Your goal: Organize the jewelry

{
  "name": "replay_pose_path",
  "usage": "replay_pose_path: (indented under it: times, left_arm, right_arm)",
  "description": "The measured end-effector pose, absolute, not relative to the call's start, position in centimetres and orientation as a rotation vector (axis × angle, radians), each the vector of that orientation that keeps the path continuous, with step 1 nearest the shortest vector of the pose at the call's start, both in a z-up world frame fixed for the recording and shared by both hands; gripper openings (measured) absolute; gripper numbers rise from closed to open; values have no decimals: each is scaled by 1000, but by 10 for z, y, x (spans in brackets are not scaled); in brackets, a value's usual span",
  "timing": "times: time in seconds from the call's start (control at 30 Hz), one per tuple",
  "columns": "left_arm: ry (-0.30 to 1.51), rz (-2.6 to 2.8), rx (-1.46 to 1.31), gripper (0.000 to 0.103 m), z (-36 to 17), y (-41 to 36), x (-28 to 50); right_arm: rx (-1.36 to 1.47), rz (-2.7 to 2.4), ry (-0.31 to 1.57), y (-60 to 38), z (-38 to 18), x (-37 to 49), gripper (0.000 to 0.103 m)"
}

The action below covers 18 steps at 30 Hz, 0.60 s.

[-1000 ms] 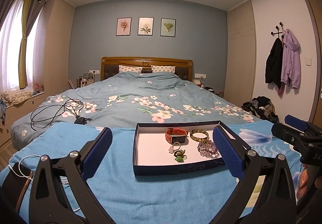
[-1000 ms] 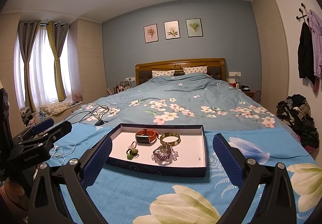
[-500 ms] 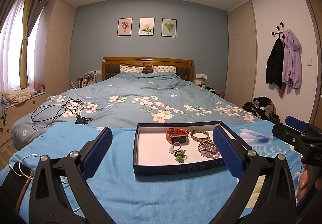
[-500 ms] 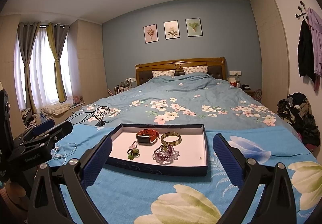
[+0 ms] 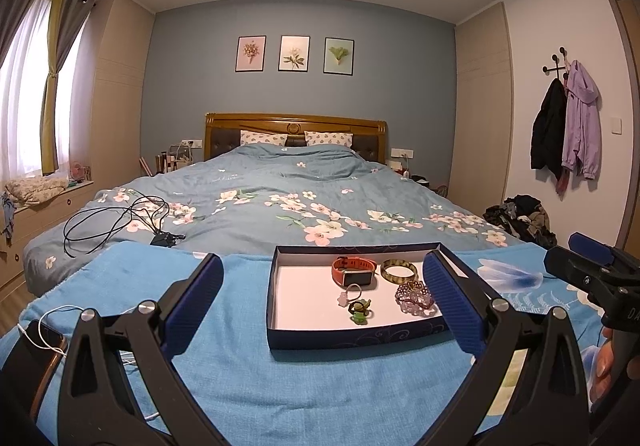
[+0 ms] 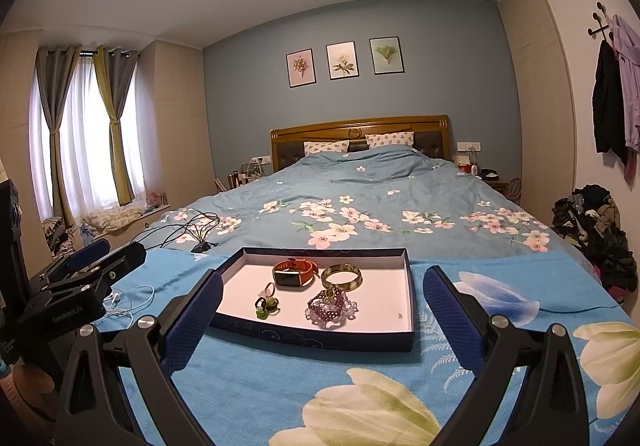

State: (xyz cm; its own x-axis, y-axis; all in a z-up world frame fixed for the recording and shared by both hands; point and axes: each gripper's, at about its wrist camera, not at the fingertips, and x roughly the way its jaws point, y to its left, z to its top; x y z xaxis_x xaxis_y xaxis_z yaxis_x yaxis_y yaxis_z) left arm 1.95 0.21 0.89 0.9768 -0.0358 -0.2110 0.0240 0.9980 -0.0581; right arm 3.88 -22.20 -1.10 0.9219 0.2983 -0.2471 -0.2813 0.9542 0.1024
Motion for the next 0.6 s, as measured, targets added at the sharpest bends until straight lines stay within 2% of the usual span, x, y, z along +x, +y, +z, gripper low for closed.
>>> replay_pose_path:
  times: [0.6]
  left_arm:
    - [214, -29, -53, 98, 9, 3, 19]
  right_arm:
    - [60, 302, 266, -219, -13, 39, 97]
